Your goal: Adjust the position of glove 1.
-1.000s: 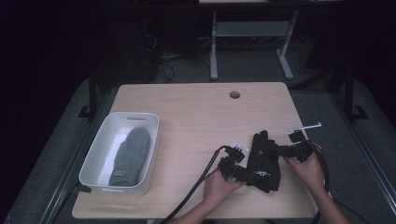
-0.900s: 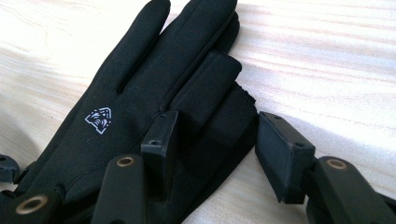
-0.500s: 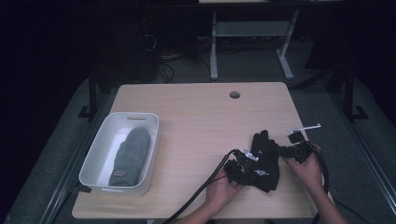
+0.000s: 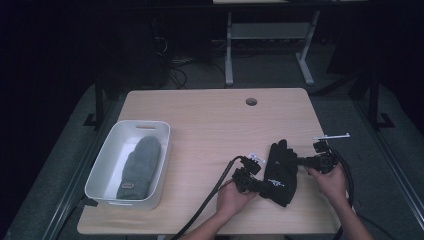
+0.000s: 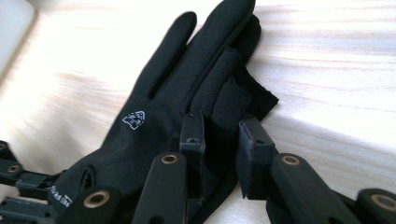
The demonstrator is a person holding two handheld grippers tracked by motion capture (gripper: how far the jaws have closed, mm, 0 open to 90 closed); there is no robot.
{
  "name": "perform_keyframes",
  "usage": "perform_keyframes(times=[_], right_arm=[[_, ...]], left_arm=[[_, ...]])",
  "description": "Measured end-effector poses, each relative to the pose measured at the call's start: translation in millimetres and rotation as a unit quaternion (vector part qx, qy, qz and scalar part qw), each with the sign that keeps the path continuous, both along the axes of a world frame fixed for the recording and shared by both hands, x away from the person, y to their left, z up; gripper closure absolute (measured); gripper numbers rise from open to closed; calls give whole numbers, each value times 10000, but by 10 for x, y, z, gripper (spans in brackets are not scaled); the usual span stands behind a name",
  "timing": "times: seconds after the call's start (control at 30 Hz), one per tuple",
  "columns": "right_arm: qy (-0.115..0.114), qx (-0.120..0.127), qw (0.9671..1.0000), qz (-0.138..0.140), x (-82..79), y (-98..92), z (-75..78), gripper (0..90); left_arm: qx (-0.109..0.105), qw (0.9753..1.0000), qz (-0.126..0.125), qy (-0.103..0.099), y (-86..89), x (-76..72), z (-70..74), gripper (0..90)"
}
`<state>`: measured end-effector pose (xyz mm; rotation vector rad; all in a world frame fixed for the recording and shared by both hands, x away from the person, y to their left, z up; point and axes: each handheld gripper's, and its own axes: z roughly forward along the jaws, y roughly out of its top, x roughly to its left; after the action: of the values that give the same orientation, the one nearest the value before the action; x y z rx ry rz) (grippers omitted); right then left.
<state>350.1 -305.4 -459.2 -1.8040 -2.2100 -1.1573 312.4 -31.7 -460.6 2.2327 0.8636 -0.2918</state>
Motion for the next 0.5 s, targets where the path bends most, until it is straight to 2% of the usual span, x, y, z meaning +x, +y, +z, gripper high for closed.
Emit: perform_keyframes(times=[0.27, 0.5], right_arm=[[-12, 271, 9996, 64, -7, 42, 64, 744], [-40, 508, 9986, 122, 3, 102, 157, 744]], left_arm=[[-207, 9996, 102, 175, 163, 25, 6, 813], [-306, 9993, 165, 99, 280, 15, 98, 812]])
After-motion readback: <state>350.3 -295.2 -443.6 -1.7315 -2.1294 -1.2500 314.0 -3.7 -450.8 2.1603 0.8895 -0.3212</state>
